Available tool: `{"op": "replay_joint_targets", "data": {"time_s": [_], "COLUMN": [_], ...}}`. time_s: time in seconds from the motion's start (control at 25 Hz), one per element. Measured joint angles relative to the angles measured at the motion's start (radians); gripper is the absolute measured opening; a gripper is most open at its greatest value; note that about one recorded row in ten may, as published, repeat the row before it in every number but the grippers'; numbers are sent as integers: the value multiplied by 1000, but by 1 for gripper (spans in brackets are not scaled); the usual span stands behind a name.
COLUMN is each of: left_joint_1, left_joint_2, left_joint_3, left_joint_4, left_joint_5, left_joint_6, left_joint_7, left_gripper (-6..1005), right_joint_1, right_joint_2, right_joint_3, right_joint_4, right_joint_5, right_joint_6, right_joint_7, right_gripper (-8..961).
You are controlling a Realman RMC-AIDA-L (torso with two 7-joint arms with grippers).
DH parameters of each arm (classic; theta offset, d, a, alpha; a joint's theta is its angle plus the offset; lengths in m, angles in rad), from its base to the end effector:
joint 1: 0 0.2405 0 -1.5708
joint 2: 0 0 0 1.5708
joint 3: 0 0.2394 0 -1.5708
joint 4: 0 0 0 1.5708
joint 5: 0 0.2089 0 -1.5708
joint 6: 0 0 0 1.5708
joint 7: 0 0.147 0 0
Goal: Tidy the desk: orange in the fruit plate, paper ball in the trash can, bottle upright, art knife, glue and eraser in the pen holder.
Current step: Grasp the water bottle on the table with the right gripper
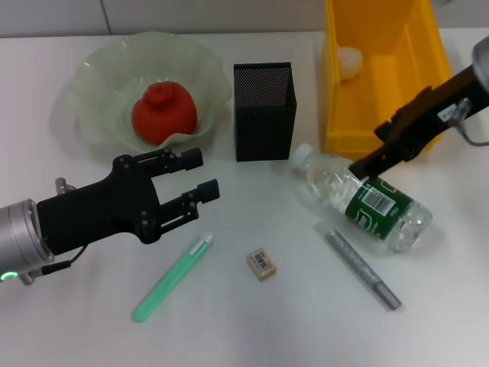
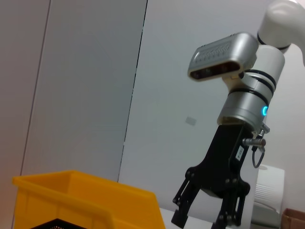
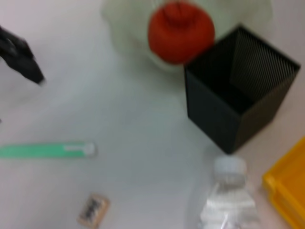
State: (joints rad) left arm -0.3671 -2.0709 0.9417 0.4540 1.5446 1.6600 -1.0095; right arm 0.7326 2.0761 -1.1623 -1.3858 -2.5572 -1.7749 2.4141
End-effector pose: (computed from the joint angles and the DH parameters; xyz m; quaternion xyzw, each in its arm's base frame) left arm -0.2526 0.2668 -0.0156 -0.9022 -0.1459 -0.3804 0.1414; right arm 0.1341 0.3531 0.0413 -0.9415 0.2768 -0.1430 0.1289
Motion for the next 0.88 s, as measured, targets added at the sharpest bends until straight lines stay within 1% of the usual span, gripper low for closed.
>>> {"op": "replay_joint_targets", "data": {"time_s": [0.04,0.16,0.2,0.24,0.4,0.88], "left_joint_1": [0,1,1,1,1,2], "left_joint_2": [0,0,0,0,0,-1], "left_joint_3": [0,3,2,2,1,3], "left_joint_4": [0,0,0,0,0,0], "left_joint_5": [0,0,0,0,0,0], "left_joint_6": [0,-4,-4,-4,-4,-6], "left_joint_7": [0,0,0,0,0,0], "left_gripper": [520,520,520,520,521,520], "right_joint_1": [0,16,22,22,29,35], "right_joint_2": [0,2,4,4,5,8], "right_joint_3": [0,-66,-106,-106,-164,-211], "right_joint_4": [0,13,24,24,60,156], "right_joint_5": [0,-55,-88,-88,-103,-115], "right_joint_6": [0,6,14,14,42,135], "right_joint_7": [0,39,65,65,95,127], "right_gripper": [826,825,825,825,824,825]}}
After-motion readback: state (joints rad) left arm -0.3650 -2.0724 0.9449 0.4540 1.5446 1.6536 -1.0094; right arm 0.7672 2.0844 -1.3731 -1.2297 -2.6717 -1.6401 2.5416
